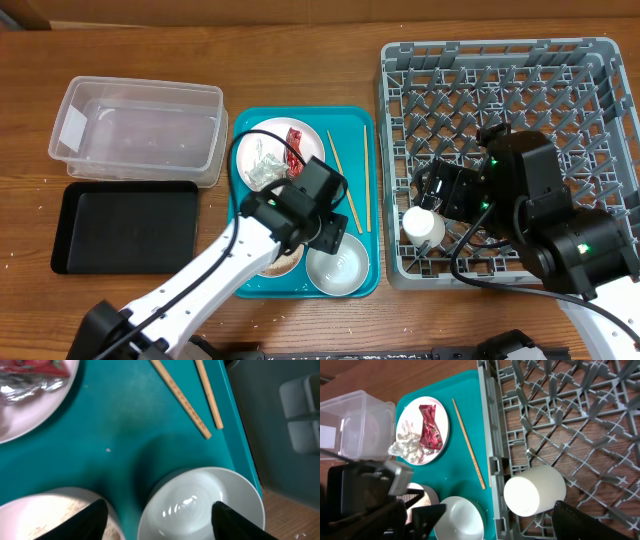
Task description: Sort waste into correct bins and load items into the dishwasher
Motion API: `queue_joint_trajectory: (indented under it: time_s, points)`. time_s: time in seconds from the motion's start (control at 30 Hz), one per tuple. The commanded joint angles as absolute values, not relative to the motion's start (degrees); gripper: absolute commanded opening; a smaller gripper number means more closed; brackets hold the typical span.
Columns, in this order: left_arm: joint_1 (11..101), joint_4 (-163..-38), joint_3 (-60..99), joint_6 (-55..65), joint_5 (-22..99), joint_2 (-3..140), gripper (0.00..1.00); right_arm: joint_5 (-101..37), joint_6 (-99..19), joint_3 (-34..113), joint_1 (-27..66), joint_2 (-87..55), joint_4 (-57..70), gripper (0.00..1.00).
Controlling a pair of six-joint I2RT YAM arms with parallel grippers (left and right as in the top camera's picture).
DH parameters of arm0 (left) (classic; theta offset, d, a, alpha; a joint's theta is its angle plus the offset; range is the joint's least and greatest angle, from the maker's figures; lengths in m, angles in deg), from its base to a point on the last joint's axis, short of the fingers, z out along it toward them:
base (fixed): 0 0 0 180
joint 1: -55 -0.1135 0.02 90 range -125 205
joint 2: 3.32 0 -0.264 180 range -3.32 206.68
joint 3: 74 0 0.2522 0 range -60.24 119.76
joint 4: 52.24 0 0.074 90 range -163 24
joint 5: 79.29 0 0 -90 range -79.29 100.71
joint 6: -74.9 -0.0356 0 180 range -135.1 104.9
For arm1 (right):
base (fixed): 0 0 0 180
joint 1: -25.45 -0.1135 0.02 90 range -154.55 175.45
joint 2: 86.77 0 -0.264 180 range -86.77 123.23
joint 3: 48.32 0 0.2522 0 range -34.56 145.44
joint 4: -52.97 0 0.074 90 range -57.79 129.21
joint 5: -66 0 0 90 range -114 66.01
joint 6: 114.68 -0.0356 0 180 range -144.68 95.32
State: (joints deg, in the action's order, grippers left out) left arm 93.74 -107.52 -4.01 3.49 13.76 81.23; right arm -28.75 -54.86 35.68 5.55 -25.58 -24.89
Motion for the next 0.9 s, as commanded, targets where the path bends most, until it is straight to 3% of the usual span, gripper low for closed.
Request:
queue_joint_trajectory:
  time_s: [0.0,0.2,0.3,0.33,0.5,0.67,0.73,0.87]
  points:
    - [95.5,-104.1,-4.6,3.6,12.0,84.2,0.64,-31.0,-54.9,36.9,5.6,-25.2,-25.0,0.93]
    - [95.7,-104.0,-4.6,2.9,11.4,91.3,0.47,-31.8,-54.9,36.9,5.6,-25.0,-25.8,0.91]
    - [95.7,-105.1,-4.6,2.9,10.3,91.6,0.18,-31.8,-54.9,36.9,5.6,-25.0,-25.9,0.91]
    - [95.7,-105.8,-4.2,2.9,10.3,91.4,0.04,-31.8,-54.9,36.9,5.6,-25.0,-25.8,0.91]
    - [94.9,-114.3,2.5,3.4,11.5,89.3,0.04,-31.8,-54.9,36.9,5.6,-25.0,-25.8,0.91]
    - [88.5,-126.0,12.9,0.9,16.8,85.7,0.04,-31.8,-54.9,36.9,5.6,-25.0,-26.0,0.91]
    - [84.7,-127.9,14.8,-2.7,23.0,84.4,0.04,-32.0,-54.5,36.9,5.6,-25.0,-26.0,0.92]
    - [72.5,-128.5,15.6,-13.6,49.3,82.3,0.04,-40.5,-46.3,36.9,5.6,-25.0,-24.6,0.92]
